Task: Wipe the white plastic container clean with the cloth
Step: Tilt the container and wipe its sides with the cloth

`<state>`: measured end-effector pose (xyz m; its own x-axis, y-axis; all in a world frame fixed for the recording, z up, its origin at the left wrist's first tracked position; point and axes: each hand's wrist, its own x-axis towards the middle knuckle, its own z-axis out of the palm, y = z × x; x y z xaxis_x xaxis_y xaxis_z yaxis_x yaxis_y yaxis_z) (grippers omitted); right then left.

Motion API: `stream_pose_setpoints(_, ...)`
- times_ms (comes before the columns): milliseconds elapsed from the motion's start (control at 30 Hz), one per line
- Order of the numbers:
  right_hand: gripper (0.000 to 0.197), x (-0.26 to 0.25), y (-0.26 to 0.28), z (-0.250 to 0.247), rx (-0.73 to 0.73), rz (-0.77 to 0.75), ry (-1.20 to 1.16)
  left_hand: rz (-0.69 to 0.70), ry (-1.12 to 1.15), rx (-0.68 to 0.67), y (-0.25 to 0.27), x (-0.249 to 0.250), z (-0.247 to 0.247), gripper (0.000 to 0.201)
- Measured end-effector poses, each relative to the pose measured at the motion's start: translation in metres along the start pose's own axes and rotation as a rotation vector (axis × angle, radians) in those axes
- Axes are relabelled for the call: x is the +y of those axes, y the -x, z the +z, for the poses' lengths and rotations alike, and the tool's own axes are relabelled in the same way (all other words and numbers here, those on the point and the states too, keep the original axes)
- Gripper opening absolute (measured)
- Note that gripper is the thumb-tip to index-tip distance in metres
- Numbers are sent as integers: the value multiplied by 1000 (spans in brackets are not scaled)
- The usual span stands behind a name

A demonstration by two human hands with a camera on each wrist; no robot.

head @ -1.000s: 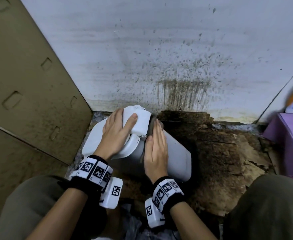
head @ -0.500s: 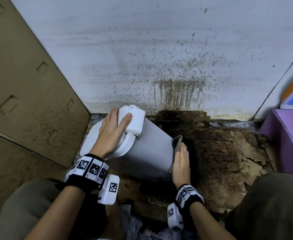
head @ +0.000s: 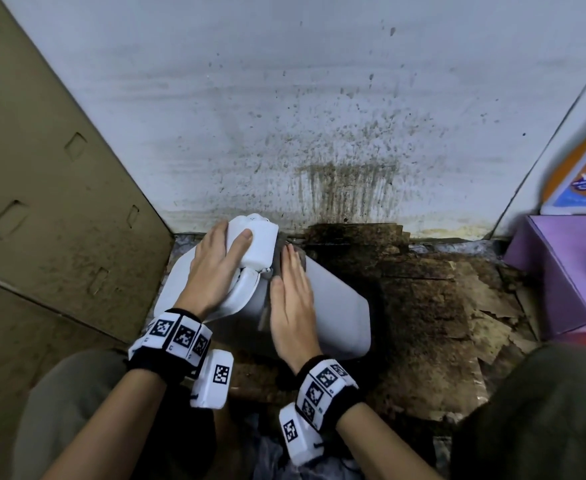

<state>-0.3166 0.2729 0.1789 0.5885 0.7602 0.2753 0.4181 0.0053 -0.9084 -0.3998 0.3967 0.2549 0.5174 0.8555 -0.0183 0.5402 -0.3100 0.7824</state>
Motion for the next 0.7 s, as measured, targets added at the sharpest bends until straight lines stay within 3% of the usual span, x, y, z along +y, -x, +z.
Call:
stream_pose_setpoints(200,52,30,5,-17,-41,-111,93,2,29,14,1,1,0,98)
stream_pose_setpoints(333,51,68,16,-30,-17,-76,107,3,37,18,-1,-4,-3,94)
stream_pose_setpoints(433,50,102,25,-42,7,83,61,15,39,27,-2,-5,-3,87)
stream_pose_setpoints(600,50,141,36,-67,38,478,-15,8,41,25,-4,0,2,90)
stream_pose_setpoints(700,52,146,34,-72,28,553,-38,5,41,26,-3,4,3,91)
